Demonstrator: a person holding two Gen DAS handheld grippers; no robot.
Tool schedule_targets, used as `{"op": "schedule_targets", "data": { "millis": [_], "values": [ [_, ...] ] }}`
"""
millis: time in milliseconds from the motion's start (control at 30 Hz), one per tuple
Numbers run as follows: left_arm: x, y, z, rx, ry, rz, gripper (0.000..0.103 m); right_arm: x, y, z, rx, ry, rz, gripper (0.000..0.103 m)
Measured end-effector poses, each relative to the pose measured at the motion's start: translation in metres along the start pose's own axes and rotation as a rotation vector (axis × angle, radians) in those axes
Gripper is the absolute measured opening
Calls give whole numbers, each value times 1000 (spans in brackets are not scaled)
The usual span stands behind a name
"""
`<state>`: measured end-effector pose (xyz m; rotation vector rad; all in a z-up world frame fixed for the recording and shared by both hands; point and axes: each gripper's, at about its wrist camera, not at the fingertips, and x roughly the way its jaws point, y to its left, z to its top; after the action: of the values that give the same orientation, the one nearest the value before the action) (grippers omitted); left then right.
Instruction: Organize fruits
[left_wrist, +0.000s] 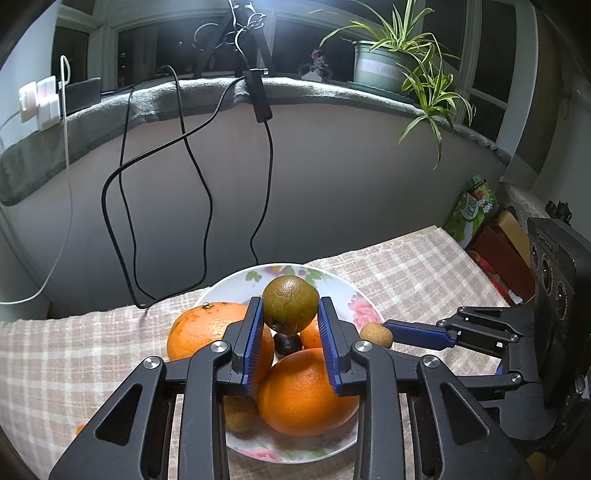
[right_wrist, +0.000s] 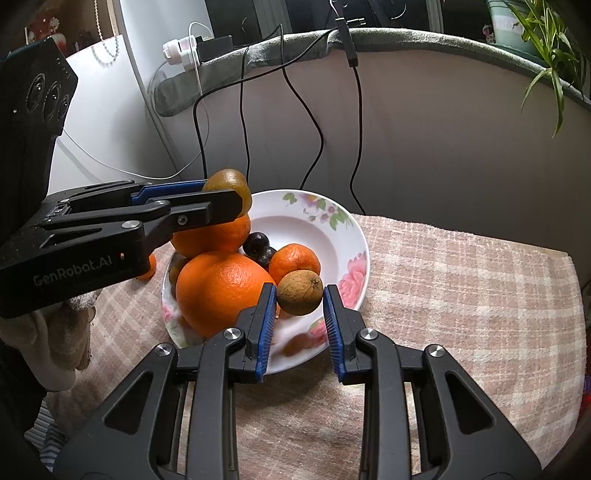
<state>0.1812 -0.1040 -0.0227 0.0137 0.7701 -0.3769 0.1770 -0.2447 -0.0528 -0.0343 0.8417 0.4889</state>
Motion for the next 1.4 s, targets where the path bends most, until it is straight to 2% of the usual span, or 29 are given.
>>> {"op": "schedule_targets", "data": {
  "millis": [100,233,300,333,367,500,567,633,733,867,1400],
  "values": [
    [-1,1,0,-6,-6,3,40,0,0,0,-2,-1,-1,27],
    [-4,2,1,-7,-12,6,43,-1,2,1,-12,-2,-3,28],
    [-5,1,1,-7,-13,6,43,-2,3,1,-15,-7,-3,35],
    [-5,1,1,-7,-13,5,43,-3,4,1,-18,-13,-7,45],
    [-5,1,0,-6,-13,6,43,-5,4,1,-21,-21,-12,50],
    [-6,1,0,-8,-12,9,45,-9,6,2,-27,-32,-21,53],
    [-7,1,0,-10,-16,11,50,-12,7,2,-31,-39,-29,65],
    [-9,2,0,-10,-18,11,51,-15,8,2,-38,-48,-37,69],
    [-11,2,1,-11,-20,18,63,-17,11,2,-48,-52,-50,71],
    [-15,2,1,-18,-25,26,72,-20,13,2,-48,-62,-65,82],
    [-28,4,-5,-36,-24,66,73,-37,23,-1,-72,-90,-136,85]
  ]
}}
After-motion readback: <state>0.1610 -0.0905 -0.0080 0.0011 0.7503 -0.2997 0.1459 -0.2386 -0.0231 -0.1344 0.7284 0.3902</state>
